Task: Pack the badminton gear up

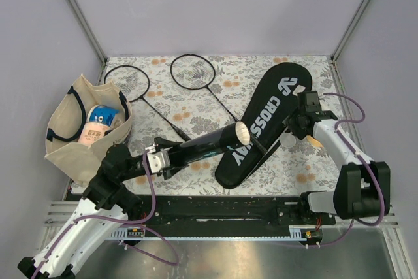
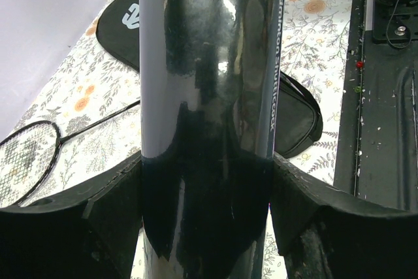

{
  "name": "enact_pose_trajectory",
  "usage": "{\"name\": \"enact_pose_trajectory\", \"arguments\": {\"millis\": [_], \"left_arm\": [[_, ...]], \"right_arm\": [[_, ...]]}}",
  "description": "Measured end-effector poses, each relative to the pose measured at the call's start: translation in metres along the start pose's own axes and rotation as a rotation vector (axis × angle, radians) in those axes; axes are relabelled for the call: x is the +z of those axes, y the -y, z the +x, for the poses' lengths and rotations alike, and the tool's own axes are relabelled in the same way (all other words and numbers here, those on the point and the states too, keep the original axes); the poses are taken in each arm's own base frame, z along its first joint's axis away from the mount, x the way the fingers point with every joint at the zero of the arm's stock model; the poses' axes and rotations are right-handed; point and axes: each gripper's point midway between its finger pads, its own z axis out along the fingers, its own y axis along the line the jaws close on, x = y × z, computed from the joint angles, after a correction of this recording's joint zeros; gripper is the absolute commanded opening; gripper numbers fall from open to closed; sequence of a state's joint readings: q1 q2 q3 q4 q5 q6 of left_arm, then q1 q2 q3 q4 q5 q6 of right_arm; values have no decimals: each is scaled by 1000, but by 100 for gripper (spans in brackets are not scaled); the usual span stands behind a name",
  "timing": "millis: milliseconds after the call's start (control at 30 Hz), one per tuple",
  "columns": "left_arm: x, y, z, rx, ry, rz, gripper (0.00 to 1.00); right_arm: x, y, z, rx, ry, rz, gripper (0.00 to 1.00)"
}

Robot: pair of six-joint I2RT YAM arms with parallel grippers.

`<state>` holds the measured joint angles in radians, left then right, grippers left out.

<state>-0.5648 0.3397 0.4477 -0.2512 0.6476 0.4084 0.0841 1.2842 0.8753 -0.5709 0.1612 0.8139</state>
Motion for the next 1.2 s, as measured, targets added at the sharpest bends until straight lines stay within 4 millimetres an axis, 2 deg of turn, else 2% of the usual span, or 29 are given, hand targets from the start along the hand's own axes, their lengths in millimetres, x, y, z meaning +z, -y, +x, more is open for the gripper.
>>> {"name": "enact_pose_trajectory", "arguments": {"millis": [233,433,667,967,1200], "left_arm": [[-1,-2,-2,6,7,-12,21],[-1,-2,-3,8,10,-17,21],[-1,-3,-4,6,14,-19,21],[-1,-4,-4,5,12,-23,21],[-1,-5,-3,5,8,-30,21]], "right_arm": [[47,5,24,-69,-118,44,40],[65,13,41,-145,-196,60,36],[69,12,48,-180,-236,43,25],[69,14,49,-223,-242,38,0],[58,7,40,-250,-207,1,0]]}}
